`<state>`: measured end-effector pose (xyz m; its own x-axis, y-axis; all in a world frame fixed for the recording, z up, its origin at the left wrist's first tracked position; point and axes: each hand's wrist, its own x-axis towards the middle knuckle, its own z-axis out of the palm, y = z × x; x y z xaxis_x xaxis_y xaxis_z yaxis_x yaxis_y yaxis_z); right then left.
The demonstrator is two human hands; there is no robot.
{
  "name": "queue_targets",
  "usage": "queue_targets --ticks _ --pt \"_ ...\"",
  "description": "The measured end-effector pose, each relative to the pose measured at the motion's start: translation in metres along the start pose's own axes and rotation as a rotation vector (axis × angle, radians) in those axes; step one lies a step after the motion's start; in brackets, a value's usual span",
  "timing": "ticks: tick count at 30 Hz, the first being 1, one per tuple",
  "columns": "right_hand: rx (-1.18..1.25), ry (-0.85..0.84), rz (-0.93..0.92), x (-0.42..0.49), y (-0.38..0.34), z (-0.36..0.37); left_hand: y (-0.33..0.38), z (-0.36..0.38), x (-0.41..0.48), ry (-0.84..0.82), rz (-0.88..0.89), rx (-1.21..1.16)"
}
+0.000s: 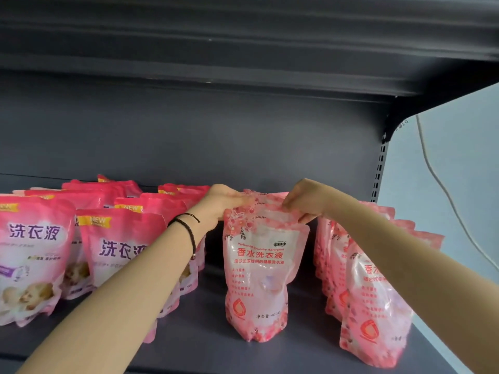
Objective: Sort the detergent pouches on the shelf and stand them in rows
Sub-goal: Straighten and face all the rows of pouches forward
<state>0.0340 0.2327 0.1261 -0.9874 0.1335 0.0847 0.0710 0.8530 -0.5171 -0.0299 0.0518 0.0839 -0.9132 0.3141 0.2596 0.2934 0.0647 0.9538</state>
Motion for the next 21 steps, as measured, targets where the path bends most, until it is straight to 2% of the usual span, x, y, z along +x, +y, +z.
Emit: queue_targets --ticks 5,10,13,16,18,21 --pt "0.057 0.014 -0.004 -0.006 -0.004 0.001 0.000 -0.005 -0.005 -0.059 -0.037 -0.086" --pt "0.001 0.088 0.012 -0.016 -0.006 0.012 -0.007 0.000 -0.014 0.019 -0.050 -0.218" --pt "0.461 0.251 -0.046 -0.030 0.003 0.030 -0.020 0.008 -0.023 0.197 -0.055 -0.383" --pt "0.949 0.466 -0.115 -0.056 0.010 0.057 -0.042 0.022 -0.048 0.466 0.077 -0.504" --pt "1.105 0.602 -0.167 -0.072 0.016 0.080 -0.058 0.032 -0.072 0.550 0.152 -0.498" --pt "1.078 0.685 -0.207 -0.093 0.023 0.119 -0.068 0.048 -0.099 0.514 0.126 -0.478"
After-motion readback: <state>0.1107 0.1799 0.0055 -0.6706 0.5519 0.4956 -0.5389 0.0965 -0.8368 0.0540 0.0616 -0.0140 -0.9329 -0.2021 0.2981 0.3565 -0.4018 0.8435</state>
